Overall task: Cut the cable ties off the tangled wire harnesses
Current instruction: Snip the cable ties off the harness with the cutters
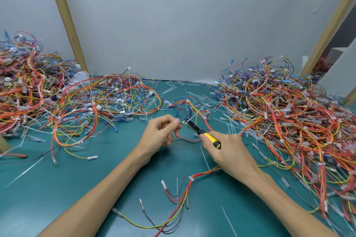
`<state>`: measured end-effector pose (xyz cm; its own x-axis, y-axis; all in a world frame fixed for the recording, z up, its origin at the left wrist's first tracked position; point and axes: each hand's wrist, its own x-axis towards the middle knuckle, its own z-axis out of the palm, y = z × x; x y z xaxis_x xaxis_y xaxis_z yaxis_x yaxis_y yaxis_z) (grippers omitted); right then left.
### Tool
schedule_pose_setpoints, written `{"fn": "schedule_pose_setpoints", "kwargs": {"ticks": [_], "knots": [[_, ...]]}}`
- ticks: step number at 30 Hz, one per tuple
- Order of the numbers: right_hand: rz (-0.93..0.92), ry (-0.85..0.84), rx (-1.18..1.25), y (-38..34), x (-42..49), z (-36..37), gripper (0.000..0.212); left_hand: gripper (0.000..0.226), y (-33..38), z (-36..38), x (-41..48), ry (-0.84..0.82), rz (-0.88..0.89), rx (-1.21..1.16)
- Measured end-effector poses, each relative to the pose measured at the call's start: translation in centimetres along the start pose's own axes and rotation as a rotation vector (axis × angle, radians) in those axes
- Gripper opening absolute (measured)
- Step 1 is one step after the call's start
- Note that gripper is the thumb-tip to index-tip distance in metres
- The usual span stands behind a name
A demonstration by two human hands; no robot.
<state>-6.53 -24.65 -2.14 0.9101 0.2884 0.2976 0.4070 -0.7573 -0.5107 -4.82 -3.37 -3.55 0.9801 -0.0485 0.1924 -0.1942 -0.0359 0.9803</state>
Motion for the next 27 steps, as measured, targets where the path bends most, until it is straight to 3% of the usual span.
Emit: {"fn": "schedule_pose_setpoints", "kwargs": {"ticks": [12, 17, 22, 25, 27], "knots": [[-0.022, 0.018, -0.012, 0.3, -0.2, 0.4, 0.045, 0.025, 0.1, -0.1, 0.0, 0.017, -0.030, -0.048], [0.014, 0.193, 0.159, 0.7, 0.3, -0.4, 0.048, 0.027, 0.1, -0.6, 0.2, 0.087, 0.008, -0.013], [0.157, 0.345, 0.053, 2.9, 1.2, -1.8, 0.034, 0.016, -0.1, -1.6, 0.6, 0.278, 0.134, 0.341], [0.282, 0.265, -0.123, 4.3, 1.5, -2.2, 0.041, 0.013, -0.3, -2.4, 0.5, 0.407, 0.203, 0.698], [0.312, 0.212, -0.277, 4.6, 1.5, -2.3, 0.046, 0.013, -0.3, -2.8, 0.5, 0.452, 0.220, 0.795]]}}
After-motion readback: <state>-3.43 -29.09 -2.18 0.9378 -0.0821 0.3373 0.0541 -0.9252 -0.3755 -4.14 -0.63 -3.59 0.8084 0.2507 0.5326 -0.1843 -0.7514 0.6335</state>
